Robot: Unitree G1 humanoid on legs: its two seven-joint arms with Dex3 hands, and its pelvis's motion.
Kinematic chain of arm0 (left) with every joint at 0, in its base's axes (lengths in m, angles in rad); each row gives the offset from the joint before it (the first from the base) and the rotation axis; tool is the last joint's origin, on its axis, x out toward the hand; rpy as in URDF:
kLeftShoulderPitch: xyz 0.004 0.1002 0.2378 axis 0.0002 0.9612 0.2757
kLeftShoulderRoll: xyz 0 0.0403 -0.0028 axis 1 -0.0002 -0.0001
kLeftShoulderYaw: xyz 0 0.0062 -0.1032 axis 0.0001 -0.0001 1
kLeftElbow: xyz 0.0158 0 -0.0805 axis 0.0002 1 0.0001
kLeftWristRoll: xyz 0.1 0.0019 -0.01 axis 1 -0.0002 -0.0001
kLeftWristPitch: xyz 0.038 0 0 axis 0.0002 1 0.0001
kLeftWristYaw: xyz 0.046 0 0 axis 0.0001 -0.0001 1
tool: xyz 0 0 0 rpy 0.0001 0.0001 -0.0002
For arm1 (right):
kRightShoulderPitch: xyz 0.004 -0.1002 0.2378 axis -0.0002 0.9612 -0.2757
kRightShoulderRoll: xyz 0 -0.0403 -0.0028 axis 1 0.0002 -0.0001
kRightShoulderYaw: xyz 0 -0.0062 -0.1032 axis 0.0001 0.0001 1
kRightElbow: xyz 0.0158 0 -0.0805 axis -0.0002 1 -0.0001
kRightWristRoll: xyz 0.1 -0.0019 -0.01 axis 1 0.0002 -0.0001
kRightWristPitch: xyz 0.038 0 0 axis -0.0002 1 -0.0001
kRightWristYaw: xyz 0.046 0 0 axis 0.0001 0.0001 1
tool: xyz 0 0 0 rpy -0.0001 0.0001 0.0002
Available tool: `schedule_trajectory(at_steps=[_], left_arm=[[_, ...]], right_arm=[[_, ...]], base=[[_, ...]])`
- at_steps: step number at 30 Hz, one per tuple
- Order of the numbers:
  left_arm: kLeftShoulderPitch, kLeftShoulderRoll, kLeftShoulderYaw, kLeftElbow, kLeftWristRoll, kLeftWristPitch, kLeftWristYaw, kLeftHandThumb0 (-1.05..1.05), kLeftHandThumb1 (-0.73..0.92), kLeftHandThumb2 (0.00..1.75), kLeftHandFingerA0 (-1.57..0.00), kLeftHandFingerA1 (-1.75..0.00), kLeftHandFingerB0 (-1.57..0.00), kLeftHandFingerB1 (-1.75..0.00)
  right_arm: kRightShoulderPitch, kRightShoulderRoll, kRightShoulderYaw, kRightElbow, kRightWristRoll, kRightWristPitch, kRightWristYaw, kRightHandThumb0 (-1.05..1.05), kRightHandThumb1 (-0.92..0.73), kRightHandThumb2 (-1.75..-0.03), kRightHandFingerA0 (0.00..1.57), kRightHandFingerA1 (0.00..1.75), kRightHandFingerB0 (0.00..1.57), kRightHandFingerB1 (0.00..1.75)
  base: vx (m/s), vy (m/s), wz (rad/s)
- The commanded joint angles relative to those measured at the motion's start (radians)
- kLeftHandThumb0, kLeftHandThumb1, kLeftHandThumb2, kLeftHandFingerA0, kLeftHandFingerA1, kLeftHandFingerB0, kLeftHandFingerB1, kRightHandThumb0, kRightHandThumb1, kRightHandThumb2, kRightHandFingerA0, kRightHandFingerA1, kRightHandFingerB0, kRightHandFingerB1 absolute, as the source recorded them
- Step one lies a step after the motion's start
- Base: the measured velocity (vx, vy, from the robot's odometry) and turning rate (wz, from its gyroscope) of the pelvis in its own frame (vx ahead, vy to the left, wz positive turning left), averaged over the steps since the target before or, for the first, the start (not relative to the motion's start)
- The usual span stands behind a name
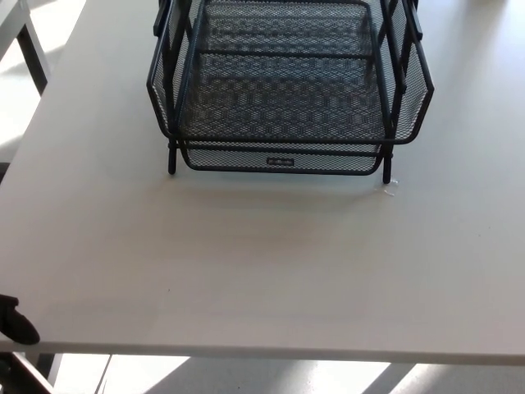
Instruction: The robot uses its right hand to grab the drawer kept on the middle of the desk and pull it out towards the robot
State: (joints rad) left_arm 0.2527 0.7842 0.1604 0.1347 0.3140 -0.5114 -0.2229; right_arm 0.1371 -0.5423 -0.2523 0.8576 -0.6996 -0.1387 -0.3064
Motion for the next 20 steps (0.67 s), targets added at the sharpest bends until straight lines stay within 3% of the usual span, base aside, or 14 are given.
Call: schedule_trajectory(at_steps=[1,3,4,6,7,8,9,11,12,13,15,18,19,20], left_arm=[[0.007,0.001,0.007,-0.003,0.019,-0.005,0.012,-0.29,0.57,0.57,-0.79,-0.85,-0.80,-0.54],[0.019,-0.001,0.007,0.001,0.029,-0.018,0.023,-0.29,0.57,0.57,-0.79,-0.85,-0.79,-0.55],[0.019,-0.001,0.008,0.001,0.029,-0.025,0.027,-0.29,0.56,0.57,-0.78,-0.85,-0.79,-0.56],[0.020,-0.003,0.008,0.001,0.022,-0.017,0.023,-0.28,0.56,0.57,-0.79,-0.84,-0.80,-0.55],[0.017,-0.003,0.006,0.005,0.030,-0.013,0.027,-0.30,0.57,0.57,-0.80,-0.85,-0.80,-0.54],[0.016,-0.002,0.005,0.009,0.028,-0.017,0.026,-0.31,0.57,0.57,-0.79,-0.85,-0.79,-0.54],[0.022,-0.004,0.007,0.008,0.025,-0.023,0.029,-0.29,0.56,0.57,-0.80,-0.87,-0.80,-0.56],[0.024,-0.004,0.007,0.007,0.024,-0.026,0.030,-0.29,0.56,0.57,-0.80,-0.87,-0.80,-0.56],[0.024,-0.008,0.008,0.007,0.020,-0.024,0.032,-0.29,0.55,0.56,-0.81,-0.88,-0.80,-0.57],[0.025,-0.011,0.008,0.009,0.019,-0.025,0.035,-0.28,0.55,0.57,-0.81,-0.87,-0.80,-0.57],[0.026,-0.008,0.006,0.009,0.019,-0.020,0.030,-0.28,0.56,0.57,-0.80,-0.84,-0.79,-0.55],[0.025,-0.008,0.005,0.014,0.025,-0.026,0.036,-0.28,0.56,0.56,-0.80,-0.86,-0.79,-0.55],[0.025,-0.010,0.005,0.013,0.024,-0.024,0.038,-0.30,0.56,0.56,-0.80,-0.87,-0.79,-0.56],[0.026,-0.011,0.006,0.010,0.023,-0.022,0.037,-0.30,0.56,0.56,-0.79,-0.86,-0.79,-0.56]], right_arm=[[-0.015,0.005,0.011,0.051,0.135,-0.052,0.023,-0.72,-0.47,-0.82,0.13,0.58,0.11,0.44],[-0.022,-0.006,0.018,0.062,0.160,-0.061,0.067,-0.69,-0.47,-0.81,0.17,0.57,0.12,0.43],[-0.028,-0.022,0.059,0.080,0.129,-0.061,0.078,-0.70,-0.63,-0.59,0.40,0.66,0.16,0.30],[-0.032,-0.032,0.083,0.093,0.139,-0.072,0.079,-0.71,-0.63,-0.59,0.45,0.72,0.17,0.30],[-0.038,-0.042,0.123,0.099,0.102,-0.065,0.044,-0.75,-0.50,-0.84,0.77,1.10,0.15,0.42],[-0.038,-0.048,0.143,0.097,0.097,-0.061,0.041,-0.72,-0.62,-0.60,0.84,1.24,0.21,0.31],[-0.050,-0.054,0.156,0.105,0.103,-0.054,0.055,-0.72,-0.63,-0.60,0.88,1.15,0.20,0.31],[-0.057,-0.061,0.174,0.114,0.117,-0.051,0.057,-0.72,-0.63,-0.60,0.88,1.15,0.20,0.31],[-0.075,-0.064,0.178,0.141,0.143,-0.080,0.103,-0.73,-0.49,-0.84,0.81,1.00,0.11,0.42],[-0.089,-0.074,0.195,0.152,0.142,-0.084,0.117,-0.76,-0.51,-0.84,0.81,1.13,0.11,0.42],[-0.109,-0.082,0.215,0.175,0.150,-0.074,0.141,-0.74,-0.50,-0.83,0.78,0.97,0.09,0.42],[-0.120,-0.084,0.226,0.196,0.168,-0.091,0.125,-0.73,-0.49,-0.83,0.81,1.08,0.14,0.42],[-0.124,-0.085,0.230,0.199,0.174,-0.087,0.127,-0.70,-0.60,-0.59,0.78,1.17,0.20,0.32],[-0.132,-0.085,0.231,0.206,0.183,-0.080,0.145,-0.70,-0.60,-0.59,0.69,1.10,0.16,0.32]], base=[[0.00,0.000,0.00],[0.00,0.000,0.00],[0.00,0.000,0.00],[0.00,0.000,0.00],[0.00,0.000,0.00],[0.00,0.000,0.00],[0.00,0.000,0.00],[0.00,0.000,0.00],[0.00,0.000,0.00],[0.00,0.000,0.00],[0.00,0.000,0.00],[0.00,0.000,0.00],[0.00,0.000,0.00],[0.00,0.000,0.00]])
